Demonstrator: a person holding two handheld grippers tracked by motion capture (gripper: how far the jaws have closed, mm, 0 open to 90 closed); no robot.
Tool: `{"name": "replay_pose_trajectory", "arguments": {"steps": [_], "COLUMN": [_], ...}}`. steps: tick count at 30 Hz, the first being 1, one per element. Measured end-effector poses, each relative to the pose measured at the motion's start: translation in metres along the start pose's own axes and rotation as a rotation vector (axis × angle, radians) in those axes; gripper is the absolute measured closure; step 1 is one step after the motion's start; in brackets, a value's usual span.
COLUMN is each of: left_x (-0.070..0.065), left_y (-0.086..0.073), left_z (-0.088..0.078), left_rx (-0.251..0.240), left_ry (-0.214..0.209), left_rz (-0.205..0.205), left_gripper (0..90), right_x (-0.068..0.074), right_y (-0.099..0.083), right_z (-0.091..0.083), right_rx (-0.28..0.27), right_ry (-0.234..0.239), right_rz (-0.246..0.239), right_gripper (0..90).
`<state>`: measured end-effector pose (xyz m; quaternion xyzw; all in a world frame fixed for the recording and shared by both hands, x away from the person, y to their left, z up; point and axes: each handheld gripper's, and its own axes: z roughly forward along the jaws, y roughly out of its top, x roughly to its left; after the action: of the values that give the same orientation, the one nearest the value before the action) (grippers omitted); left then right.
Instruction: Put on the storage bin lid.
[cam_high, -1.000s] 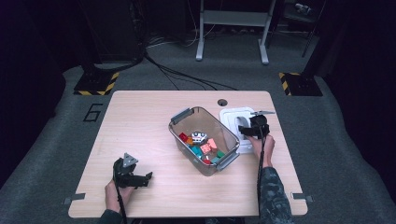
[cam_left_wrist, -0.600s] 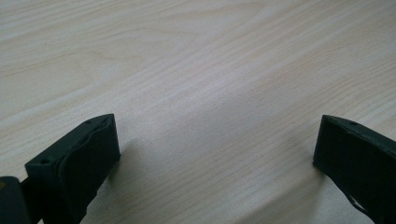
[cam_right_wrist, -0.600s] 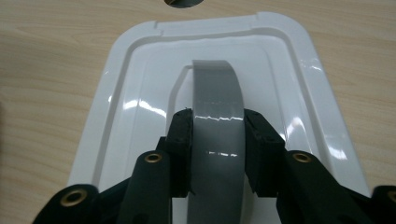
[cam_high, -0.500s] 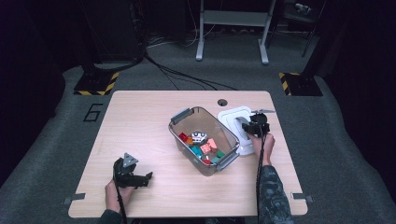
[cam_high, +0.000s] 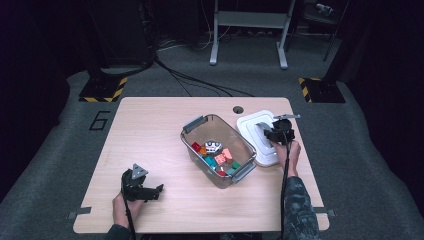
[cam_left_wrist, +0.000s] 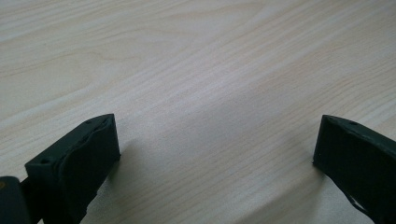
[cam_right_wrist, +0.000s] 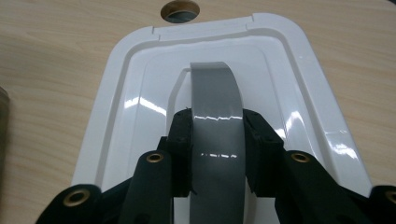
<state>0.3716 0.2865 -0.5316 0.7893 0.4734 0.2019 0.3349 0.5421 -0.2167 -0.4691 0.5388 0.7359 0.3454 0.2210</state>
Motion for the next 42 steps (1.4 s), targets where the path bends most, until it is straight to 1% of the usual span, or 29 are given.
{"name": "replay_pose_trajectory", "arguments": {"steps": [1,3,6,8,12,13,16,17,18,19,21,22,23,24,26,29,30,31,33,35,36,38,42], "left_x": [0.000,0.000,0.000,0.000,0.000,0.000,0.000,0.000,0.000,0.000,0.000,0.000,0.000,0.000,0.000,0.001,0.000,0.000,0.000,0.000,0.000,0.000,0.000], "left_y": [0.000,0.000,0.000,0.000,0.000,0.000,0.000,0.000,0.000,0.000,0.000,0.000,0.000,0.000,0.000,0.000,0.000,0.000,0.000,0.000,0.000,0.000,0.000], "left_z": [0.000,0.000,0.000,0.000,0.000,0.000,0.000,0.000,0.000,0.000,0.000,0.000,0.000,0.000,0.000,-0.001,0.000,0.000,0.000,0.000,0.000,0.000,0.000], "left_rx": [0.000,-0.001,-0.001,-0.003,-0.003,-0.003,-0.001,-0.002,-0.002,0.005,0.005,-0.003,0.005,0.006,0.005,0.006,0.000,0.000,0.000,0.000,0.000,0.000,0.000], "left_ry": [0.001,0.001,0.000,0.003,0.003,0.004,0.003,0.002,0.003,0.002,-0.001,0.001,0.000,-0.001,0.000,0.001,0.004,0.002,0.002,0.003,0.003,0.003,0.003], "left_rz": [-0.001,-0.002,-0.002,-0.001,0.000,-0.002,0.001,0.000,0.000,0.009,0.008,-0.003,0.007,0.008,0.008,0.016,0.011,0.010,0.009,0.011,0.010,0.009,0.009], "left_gripper": [0.2,0.3,0.3,0.3,0.3,0.3,0.3,0.3,0.4,0.4,0.4,0.4,0.4,0.4,0.4,0.7,0.7,0.7,0.7,0.7,0.7,0.7,0.7], "right_x": [0.000,-0.002,-0.002,-0.003,-0.004,-0.004,-0.006,-0.006,-0.006,-0.005,-0.006,-0.006,-0.007,-0.007,-0.008,-0.010,-0.010,-0.010,-0.010,-0.008,-0.008,-0.006,-0.002], "right_y": [0.002,0.005,0.009,0.010,0.016,0.017,0.022,0.024,0.025,0.026,0.029,0.032,0.034,0.036,0.038,0.042,0.043,0.044,0.048,0.051,0.052,0.056,0.062], "right_z": [-0.003,-0.009,-0.017,-0.021,-0.032,-0.034,-0.042,-0.045,-0.047,-0.049,-0.054,-0.055,-0.057,-0.059,-0.061,-0.064,-0.065,-0.067,-0.069,-0.073,-0.074,-0.078,-0.087], "right_rx": [-0.005,-0.014,-0.018,-0.023,-0.028,-0.032,-0.043,-0.050,-0.054,-0.057,-0.063,-0.067,-0.064,-0.067,-0.069,-0.075,-0.076,-0.077,-0.081,-0.090,-0.095,-0.104,-0.114], "right_ry": [0.003,0.003,0.004,-0.001,-0.002,0.001,0.001,0.001,0.000,0.001,-0.001,-0.004,-0.003,-0.004,-0.008,-0.006,-0.004,-0.002,-0.002,0.000,0.002,0.003,0.009], "right_rz": [0.008,-0.008,-0.007,-0.025,-0.038,-0.034,-0.051,-0.041,-0.055,-0.051,-0.067,-0.065,-0.066,-0.062,-0.074,-0.072,-0.065,-0.071,-0.079,-0.077,-0.088,-0.085,-0.104], "right_gripper": [67.2,67.2,67.2,67.2,67.2,67.2,67.2,67.2,67.2,67.2,67.2,67.2,67.2,67.2,67.2,67.2,67.2,67.2,67.2,67.2,67.2,67.2,67.2]}}
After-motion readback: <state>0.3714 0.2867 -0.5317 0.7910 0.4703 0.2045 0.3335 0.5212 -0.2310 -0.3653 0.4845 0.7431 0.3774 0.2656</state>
